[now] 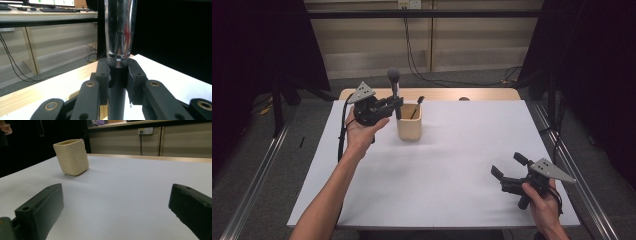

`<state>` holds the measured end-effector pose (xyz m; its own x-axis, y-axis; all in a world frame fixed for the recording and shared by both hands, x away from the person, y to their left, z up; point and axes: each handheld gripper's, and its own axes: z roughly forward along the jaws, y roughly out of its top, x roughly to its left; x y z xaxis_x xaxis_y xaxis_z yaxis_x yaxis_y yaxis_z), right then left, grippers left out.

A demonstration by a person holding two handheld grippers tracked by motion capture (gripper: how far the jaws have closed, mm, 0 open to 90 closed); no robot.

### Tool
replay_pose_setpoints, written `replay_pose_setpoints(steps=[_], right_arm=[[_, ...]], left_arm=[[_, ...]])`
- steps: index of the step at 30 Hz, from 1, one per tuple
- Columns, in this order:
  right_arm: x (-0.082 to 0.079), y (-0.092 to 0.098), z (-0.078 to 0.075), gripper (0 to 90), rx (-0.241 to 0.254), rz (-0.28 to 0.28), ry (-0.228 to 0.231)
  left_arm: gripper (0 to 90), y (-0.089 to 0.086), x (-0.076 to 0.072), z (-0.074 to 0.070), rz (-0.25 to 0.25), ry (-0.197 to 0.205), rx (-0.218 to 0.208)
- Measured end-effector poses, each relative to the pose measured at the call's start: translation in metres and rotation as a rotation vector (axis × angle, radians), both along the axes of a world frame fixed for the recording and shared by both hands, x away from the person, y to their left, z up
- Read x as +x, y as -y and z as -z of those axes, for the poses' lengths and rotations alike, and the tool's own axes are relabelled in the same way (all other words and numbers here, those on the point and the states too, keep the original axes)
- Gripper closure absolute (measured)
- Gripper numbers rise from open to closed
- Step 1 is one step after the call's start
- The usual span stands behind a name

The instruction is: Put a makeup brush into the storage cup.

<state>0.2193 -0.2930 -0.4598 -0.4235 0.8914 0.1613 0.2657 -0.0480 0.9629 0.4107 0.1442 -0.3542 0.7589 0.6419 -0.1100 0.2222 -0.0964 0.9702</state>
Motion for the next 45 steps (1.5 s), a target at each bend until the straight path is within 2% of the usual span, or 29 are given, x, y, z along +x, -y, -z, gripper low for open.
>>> replay_pose_setpoints(steps=[7,10,13,20,21,25,27,37,39,41,42,45], right_arm=[[0.0,-0.001,0.0,0.0,-0.01,-0.001,-0.002],[0.0,-0.001,0.001,0.0,-0.01,-0.003,-0.008],[0.0,-0.001,0.0,0.0,-0.012,-0.001,-0.004],[-0.001,-0.001,0.001,0.0,-0.013,0.0,-0.007],[-0.001,-0.001,0.001,0.0,-0.013,-0.001,-0.006],[-0.001,-0.001,0.0,0.0,-0.01,0.004,0.009],[-0.001,-0.001,0.0,0.0,-0.015,0.002,0.006],[-0.001,-0.001,0.001,0.0,-0.012,-0.009,-0.002],[-0.001,-0.002,0.001,0.0,-0.011,-0.009,-0.002],[-0.001,-0.002,0.001,0.0,-0.011,-0.01,-0.003],[-0.001,-0.002,0.001,0.0,-0.011,-0.009,-0.003],[-0.001,-0.002,0.001,0.0,-0.011,-0.011,-0.005]], left_arm=[[74.6,0.005,0.011,0.005,-0.013,-0.005,-0.003],[74.6,0.008,0.017,0.007,-0.02,-0.004,0.018],[74.6,0.01,0.021,0.008,-0.03,-0.003,0.013],[74.6,0.014,0.027,0.012,-0.021,0.003,0.009],[74.6,0.014,0.028,0.013,-0.025,0.006,0.023],[74.5,0.014,0.031,0.019,-0.025,-0.009,0.024],[74.5,0.015,0.032,0.022,-0.02,-0.022,0.022],[74.5,0.019,0.036,0.033,-0.022,-0.033,0.047],[74.5,0.02,0.036,0.036,-0.025,-0.039,0.039],[74.5,0.02,0.036,0.038,-0.018,-0.038,0.052],[74.5,0.02,0.037,0.04,-0.013,-0.041,0.043],[74.5,0.017,0.037,0.044,-0.013,-0.045,0.058]])
